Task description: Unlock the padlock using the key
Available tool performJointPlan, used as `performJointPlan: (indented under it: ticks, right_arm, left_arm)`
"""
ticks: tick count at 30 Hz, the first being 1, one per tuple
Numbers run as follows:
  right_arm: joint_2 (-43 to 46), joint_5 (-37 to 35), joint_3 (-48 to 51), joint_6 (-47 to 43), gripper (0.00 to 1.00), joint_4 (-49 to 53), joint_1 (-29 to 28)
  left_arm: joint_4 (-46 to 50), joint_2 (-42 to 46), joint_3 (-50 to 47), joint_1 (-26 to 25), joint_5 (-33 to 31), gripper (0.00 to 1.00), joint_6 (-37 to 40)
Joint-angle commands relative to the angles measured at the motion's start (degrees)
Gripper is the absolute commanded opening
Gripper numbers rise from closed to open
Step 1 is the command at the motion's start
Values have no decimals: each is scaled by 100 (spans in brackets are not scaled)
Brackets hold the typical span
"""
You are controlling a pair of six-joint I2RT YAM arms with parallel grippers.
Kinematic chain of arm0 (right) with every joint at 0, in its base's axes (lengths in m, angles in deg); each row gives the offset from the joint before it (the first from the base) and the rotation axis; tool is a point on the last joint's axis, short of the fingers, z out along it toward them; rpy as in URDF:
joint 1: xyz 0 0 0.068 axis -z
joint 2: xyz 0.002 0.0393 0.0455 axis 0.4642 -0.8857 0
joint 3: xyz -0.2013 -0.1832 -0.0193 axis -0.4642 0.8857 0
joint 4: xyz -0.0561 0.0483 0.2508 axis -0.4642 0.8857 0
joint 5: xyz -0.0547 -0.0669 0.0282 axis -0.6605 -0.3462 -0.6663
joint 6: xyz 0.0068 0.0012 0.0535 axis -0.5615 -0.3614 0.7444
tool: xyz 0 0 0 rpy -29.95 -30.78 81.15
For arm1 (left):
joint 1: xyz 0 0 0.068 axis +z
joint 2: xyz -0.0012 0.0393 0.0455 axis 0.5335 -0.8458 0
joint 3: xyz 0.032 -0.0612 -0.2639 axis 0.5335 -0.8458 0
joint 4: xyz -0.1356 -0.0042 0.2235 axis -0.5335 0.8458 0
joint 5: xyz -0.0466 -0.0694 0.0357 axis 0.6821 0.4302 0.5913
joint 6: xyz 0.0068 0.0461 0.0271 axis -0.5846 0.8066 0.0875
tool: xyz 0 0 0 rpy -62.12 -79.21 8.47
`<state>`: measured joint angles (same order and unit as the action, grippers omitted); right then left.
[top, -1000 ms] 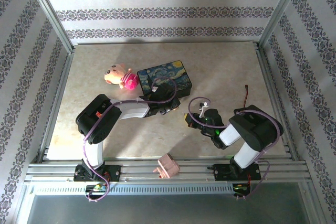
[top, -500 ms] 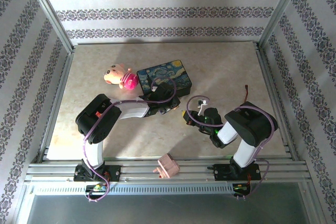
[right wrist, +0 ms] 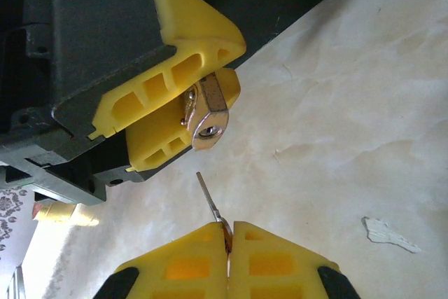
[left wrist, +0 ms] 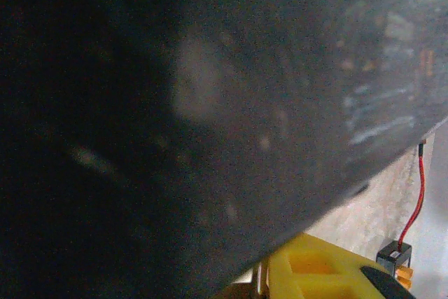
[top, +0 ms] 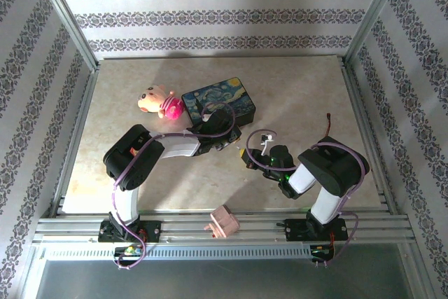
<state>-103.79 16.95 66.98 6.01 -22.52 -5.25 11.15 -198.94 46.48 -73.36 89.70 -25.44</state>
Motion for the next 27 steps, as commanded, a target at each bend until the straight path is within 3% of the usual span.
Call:
performJointPlan:
  ticks: [1, 27]
  right_arm:
    - [1, -192, -25, 1, 0, -249, -55]
    - [-313, -397, -218, 145, 0, -524, -78]
  left_arm:
    - [-247, -140, 87, 122, 75, 25, -361]
    - [-320, -306, 154, 110, 374, 25, -453]
